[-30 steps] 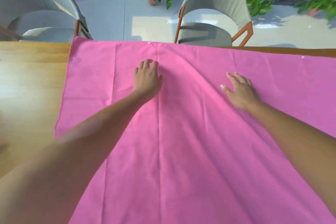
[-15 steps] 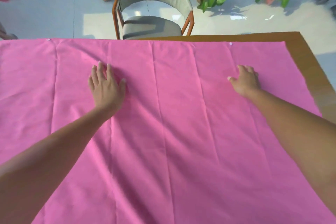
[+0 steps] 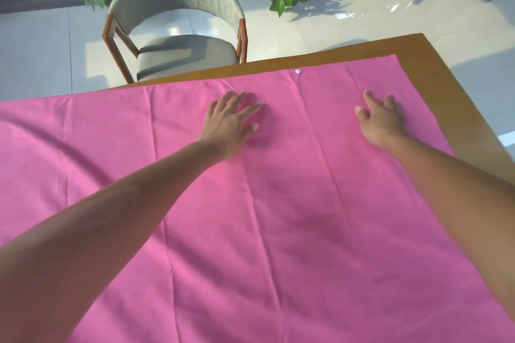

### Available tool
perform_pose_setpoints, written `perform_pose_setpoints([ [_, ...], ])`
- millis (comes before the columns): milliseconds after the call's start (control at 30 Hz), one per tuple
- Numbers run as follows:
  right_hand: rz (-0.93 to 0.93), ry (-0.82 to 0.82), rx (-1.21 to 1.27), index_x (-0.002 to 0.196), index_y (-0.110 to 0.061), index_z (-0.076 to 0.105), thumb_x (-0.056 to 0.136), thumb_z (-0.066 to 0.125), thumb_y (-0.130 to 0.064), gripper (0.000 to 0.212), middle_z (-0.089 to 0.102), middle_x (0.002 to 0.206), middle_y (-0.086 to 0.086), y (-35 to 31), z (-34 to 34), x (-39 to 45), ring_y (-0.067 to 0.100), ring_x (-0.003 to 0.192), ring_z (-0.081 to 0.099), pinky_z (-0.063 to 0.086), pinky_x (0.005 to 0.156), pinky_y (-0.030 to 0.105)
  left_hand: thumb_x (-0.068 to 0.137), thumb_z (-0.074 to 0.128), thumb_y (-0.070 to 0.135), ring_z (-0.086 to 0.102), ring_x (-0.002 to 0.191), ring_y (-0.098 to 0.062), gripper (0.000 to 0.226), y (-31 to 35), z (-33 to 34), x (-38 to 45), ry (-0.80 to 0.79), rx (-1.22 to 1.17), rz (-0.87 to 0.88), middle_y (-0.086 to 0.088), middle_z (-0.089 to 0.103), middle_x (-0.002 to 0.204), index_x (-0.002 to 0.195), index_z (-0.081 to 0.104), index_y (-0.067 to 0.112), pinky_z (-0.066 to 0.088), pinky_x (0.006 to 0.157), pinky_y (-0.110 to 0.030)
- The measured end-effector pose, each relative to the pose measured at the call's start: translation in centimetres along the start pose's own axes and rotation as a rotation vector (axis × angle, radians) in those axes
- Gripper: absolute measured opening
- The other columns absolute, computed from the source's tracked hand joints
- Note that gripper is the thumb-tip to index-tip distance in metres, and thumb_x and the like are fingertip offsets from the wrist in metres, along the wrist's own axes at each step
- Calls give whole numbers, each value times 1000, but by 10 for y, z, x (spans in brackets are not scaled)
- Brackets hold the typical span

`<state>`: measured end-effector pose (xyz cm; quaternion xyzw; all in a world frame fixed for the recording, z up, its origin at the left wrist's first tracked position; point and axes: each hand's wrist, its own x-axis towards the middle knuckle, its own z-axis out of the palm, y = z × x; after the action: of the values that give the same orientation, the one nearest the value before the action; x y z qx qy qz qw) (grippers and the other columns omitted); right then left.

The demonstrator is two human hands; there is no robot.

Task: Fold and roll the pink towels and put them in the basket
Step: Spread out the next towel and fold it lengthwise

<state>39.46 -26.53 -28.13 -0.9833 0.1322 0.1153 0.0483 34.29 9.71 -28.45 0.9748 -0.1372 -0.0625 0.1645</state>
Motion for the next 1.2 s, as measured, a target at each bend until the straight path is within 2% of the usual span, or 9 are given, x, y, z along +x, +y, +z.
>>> perform_pose_setpoints([
  [100,-19,10,-11,159,-35,4,104,19,-55,60,-5,166,19,2,11,7,38,153,-7,-1,124,49,100,24,66,-4,155,-35,60,37,15,36,-84,51,-13,-3,2,170,157,19,48,3,122,-61],
  [167,-24,39,-8,160,-31,5,105,19,-53,61,-4,167,16,1,12,13,36,153,-5,0,124,49,98,14,70,-13,154,-35,63,49,26,51,-101,126,-43,2,-10,169,157,5,51,-4,120,-64],
  [233,-40,53,-18,160,-26,7,105,21,-51,63,0,167,13,1,10,23,34,154,-2,3,124,49,98,7,70,-14,155,-32,63,52,31,59,-70,167,-63,4,-13,169,158,-1,49,-6,120,-65],
  [333,-87,38,-25,160,-18,10,105,22,-49,64,3,168,9,4,3,37,30,154,1,7,125,47,99,4,68,-11,156,-28,64,55,35,65,-39,186,-61,7,-11,169,159,-1,45,-5,120,-65],
  [467,-130,39,0,159,-10,13,106,26,-47,66,6,168,6,7,-2,43,25,155,5,11,125,45,104,14,60,-7,156,-23,64,56,33,68,-29,148,-43,7,-4,170,162,5,34,-5,121,-63],
  [567,-152,68,3,159,-7,16,106,27,-46,66,11,167,7,8,-3,41,23,154,8,13,125,44,106,22,50,-3,157,-19,67,61,33,70,-14,100,-49,2,2,170,163,8,17,-4,124,-56],
  [633,-166,90,5,158,-6,21,107,29,-44,64,15,166,8,9,-4,40,23,154,12,15,124,43,106,23,47,-2,156,-18,68,63,33,70,-7,90,-45,-1,3,170,162,7,13,-2,126,-51],
  [867,-188,89,-13,158,-5,20,107,27,-41,62,13,167,9,8,-4,46,22,154,11,16,124,43,106,17,49,-5,156,-15,68,60,36,72,-3,118,-35,0,-2,170,162,0,13,-3,126,-47],
  [1200,-177,103,-12,158,-5,17,108,24,-42,63,11,167,8,0,-4,77,21,154,9,13,125,41,105,21,54,-4,156,-15,72,62,31,102,-5,96,-88,0,-2,170,162,4,12,-2,126,-48],
])
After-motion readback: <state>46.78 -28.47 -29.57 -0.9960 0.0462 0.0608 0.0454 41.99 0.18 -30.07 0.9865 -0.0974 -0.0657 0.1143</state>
